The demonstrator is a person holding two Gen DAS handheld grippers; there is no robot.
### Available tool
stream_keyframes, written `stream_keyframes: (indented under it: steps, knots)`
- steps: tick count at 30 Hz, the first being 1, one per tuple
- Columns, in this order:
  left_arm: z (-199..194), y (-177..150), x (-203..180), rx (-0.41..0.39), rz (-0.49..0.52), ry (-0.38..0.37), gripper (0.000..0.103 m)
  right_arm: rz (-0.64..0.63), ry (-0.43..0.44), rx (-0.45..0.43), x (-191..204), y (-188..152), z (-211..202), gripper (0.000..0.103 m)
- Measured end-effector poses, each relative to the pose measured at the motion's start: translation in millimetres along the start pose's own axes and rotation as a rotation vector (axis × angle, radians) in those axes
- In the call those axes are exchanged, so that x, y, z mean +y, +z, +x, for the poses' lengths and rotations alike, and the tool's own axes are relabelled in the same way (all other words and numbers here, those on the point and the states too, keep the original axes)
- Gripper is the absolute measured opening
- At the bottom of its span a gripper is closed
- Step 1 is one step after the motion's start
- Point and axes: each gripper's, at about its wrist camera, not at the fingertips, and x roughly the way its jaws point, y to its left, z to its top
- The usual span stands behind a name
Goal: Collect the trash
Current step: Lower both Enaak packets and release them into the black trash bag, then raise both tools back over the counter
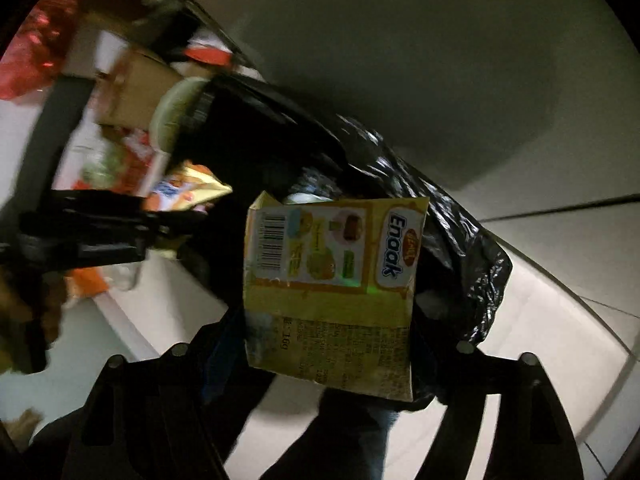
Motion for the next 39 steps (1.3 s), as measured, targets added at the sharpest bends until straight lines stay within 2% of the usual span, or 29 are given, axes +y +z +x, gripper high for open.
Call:
stream_keyframes:
  steps: [1,4,9,13,18,21,23,24,28,31,34,37,39]
  knots:
    - [2.2,3.1,0.6,0.005,-0.010,0.018,0.073,0.010,-0.011,0.009,-3.1,1.1,5.9,0.082]
    - [2.4,4.7,2.8,0.002,-0.021,0.026,0.073,0.037,-0.035,0.017,-11.7,6.6,13.4,0.088]
    - [-12.0,5.3,0.3,-0.012,-0.016,0.027,0.073,0.029,-0.036,-0.004,-16.1,8.1,-3.1,0.088]
    - [-32.6,3.5,-6.7,-0.042,-0.005,0.031,0.073,0.028,-0.025,-0.064,-20.1,9.7,-38.4,0.088]
    - [-81.2,-7.9,-23.6,-0.101,0.079,0.057,0.073,0.032,0.032,-0.167,-13.7,-0.3,-110.7,0.088]
    - [-122.6,-22.9,-33.1,-0.170,0.133,0.045,0.074,0.014,0.088,-0.266,-7.5,-9.1,-178.3,0.088]
    - [-153.4,-34.8,-37.0,-0.224,0.155,0.036,0.078,-0.005,0.114,-0.324,-2.8,-11.9,-214.4,0.088]
    - [-162.7,-38.8,-38.6,-0.243,0.155,0.030,0.081,-0.019,0.135,-0.373,0.6,-13.0,-241.5,0.088]
    - [-206.3,-55.6,-41.4,-0.331,0.135,-0.018,0.081,-0.048,0.161,-0.557,7.1,-10.8,-319.6,0.094]
    - [-226.6,-60.4,-45.3,-0.384,0.121,-0.042,0.082,-0.034,0.137,-0.712,-0.2,3.7,-371.6,0.096]
    - [-239.9,-62.6,-48.4,-0.424,0.107,-0.063,0.082,0.026,0.035,-0.863,-19.2,24.6,-410.6,0.097]
    - [-248.5,-61.6,-52.1,-0.453,0.104,-0.065,0.082,0.158,-0.074,-0.951,-51.9,54.9,-430.8,0.098]
    - [-251.9,-62.2,-52.6,-0.462,0.104,-0.060,0.082,0.249,-0.088,-0.973,-73.4,71.2,-435.1,0.097]
